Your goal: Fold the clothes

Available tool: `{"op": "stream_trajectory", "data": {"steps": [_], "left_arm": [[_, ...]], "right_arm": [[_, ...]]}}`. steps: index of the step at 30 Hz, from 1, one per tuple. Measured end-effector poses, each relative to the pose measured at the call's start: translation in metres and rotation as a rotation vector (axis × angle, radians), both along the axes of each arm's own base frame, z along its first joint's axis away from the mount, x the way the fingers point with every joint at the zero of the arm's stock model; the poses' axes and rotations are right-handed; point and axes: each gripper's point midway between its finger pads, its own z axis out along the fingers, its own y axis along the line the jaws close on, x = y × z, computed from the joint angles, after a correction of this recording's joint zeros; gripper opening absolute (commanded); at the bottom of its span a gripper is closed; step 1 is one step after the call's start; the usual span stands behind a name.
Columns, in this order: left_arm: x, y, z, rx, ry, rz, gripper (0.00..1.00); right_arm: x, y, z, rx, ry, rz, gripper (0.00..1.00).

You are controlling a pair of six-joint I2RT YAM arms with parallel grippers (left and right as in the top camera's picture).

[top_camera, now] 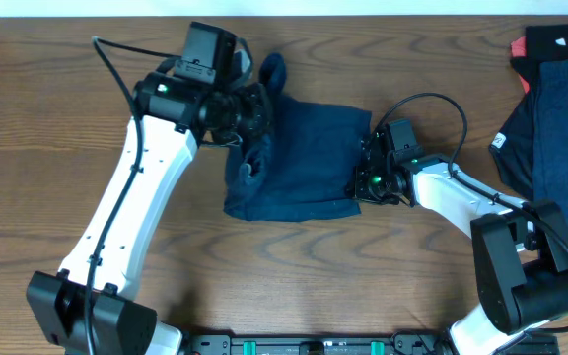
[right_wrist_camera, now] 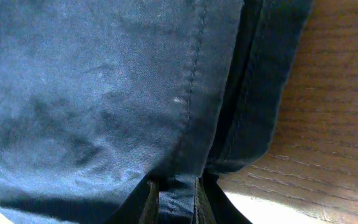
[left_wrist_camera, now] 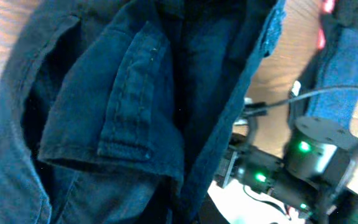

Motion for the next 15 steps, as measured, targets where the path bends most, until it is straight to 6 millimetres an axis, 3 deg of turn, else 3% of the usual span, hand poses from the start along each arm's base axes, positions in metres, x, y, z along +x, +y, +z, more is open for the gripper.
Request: {"op": "stream_trajectory", "data": {"steps": [9, 15], "left_arm": [[0.004, -0.038, 0.013, -0.045, -0.082, -0.04, 0.06], [0.004, -0.048, -0.006, -0.018, -0.043, -0.047, 0.06]], "right_arm": [[0.0, 0.001, 0.0, 0.004, 0.003, 0.003, 0.21], [-0.002, 0.002, 0.0, 0.009, 0.01, 0.005, 0.21]]}}
